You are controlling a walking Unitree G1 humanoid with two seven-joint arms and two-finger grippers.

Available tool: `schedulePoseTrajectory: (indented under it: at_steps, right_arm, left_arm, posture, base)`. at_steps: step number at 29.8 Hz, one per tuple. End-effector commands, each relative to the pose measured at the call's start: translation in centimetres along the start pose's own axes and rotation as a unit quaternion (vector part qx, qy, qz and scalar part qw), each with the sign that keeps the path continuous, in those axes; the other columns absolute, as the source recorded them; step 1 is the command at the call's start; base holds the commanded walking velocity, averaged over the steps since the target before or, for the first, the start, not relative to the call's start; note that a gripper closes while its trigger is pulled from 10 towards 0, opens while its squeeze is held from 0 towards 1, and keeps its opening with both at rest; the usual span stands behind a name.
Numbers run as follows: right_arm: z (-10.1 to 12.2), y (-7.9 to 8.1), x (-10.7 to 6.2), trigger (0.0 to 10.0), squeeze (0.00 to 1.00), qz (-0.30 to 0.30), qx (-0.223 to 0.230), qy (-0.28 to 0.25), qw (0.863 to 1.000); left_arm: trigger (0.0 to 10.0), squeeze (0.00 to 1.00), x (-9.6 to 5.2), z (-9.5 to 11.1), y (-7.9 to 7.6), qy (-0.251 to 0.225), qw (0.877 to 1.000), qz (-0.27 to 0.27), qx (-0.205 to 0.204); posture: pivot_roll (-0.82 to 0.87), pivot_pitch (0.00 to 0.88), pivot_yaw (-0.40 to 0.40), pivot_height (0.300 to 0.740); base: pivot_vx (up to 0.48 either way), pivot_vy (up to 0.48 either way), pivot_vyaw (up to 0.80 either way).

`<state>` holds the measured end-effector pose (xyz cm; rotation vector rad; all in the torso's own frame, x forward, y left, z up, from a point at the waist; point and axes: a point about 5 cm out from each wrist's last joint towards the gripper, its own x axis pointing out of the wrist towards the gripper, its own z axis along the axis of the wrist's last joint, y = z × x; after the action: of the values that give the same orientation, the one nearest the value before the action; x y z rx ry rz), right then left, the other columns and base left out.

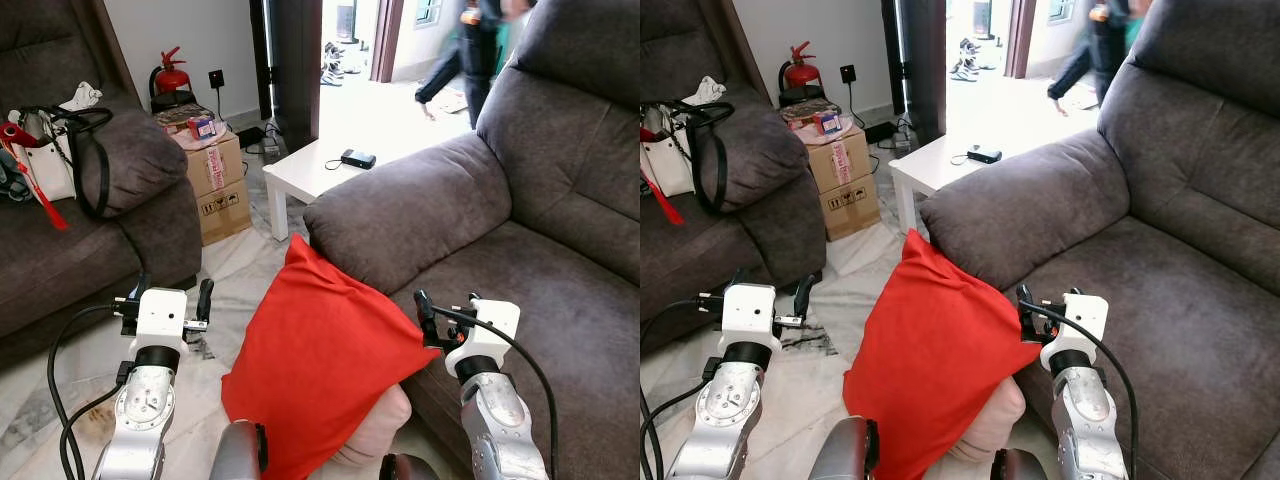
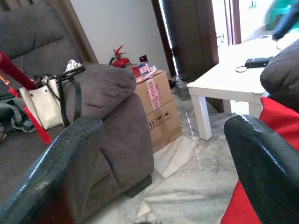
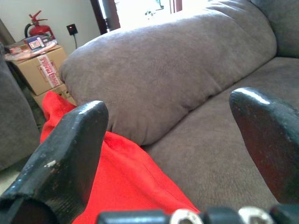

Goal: Move the pillow to the sofa from floor

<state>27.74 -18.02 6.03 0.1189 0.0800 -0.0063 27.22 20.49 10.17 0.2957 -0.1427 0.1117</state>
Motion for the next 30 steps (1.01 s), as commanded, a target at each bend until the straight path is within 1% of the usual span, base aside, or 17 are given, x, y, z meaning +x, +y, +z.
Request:
schedulePoseTrajectory:
  at_steps: [1,4,13,15,18,21,30]
  right_arm:
    - [0.2,0.0,0.1,10.0,0.0,0.0,0.007,-0.003,1.0]
    - [0.3,0.2,0.3,10.0,0.0,0.0,0.006,-0.002,1.0]
    - [0.1,0.7,0.4,10.0,0.0,0.008,0.015,0.004,1.0]
    - [0.0,0.8,0.5,10.0,0.0,0.013,0.009,0.011,1.0]
    - [0.0,1.0,0.5,10.0,0.0,0.017,0.008,0.013,1.0]
    - [0.1,1.1,0.5,10.0,0.0,0.02,0.007,0.006,1.0]
    - [0.1,1.1,0.5,10.0,0.0,0.025,0.008,0.008,1.0]
  left_arm:
    - [10.0,0.0,0.1,-0.2,-0.3,0.009,1.0,-0.01,-0.008]
    - [10.0,0.0,0.2,-0.2,-0.2,0.012,1.0,-0.006,-0.019]
    - [10.0,0.0,0.3,-0.1,-0.2,0.012,1.0,-0.003,-0.027]
    - [10.0,0.0,0.3,-0.1,-0.2,0.012,1.0,-0.004,-0.028]
    - [10.0,0.0,0.3,-0.2,-0.3,0.013,0.999,-0.006,-0.03]
    - [10.0,0.0,0.3,-0.1,-0.3,0.012,0.999,-0.006,-0.03]
    - [10.0,0.0,0.3,-0.1,-0.3,0.011,0.999,-0.005,-0.031]
  posture:
    - [0.08,0.034,-0.007,0.616]
    - [0.08,0.034,-0.007,0.616]
    - [0.09,0.034,-0.009,0.616]
    - [0.09,0.034,-0.009,0.616]
    - [0.09,0.036,-0.01,0.616]
    - [0.09,0.035,-0.011,0.616]
    - [0.09,0.04,-0.012,0.616]
  base:
    - [0.0,0.0,0.0]
    - [0.0,0.0,0.0]
    - [0.0,0.0,0.0]
    - [0.0,0.0,0.0]
    - [0.282,0.0,-0.65]
    - [0.309,0.0,0.0]
    - [0.338,0.0,0.0]
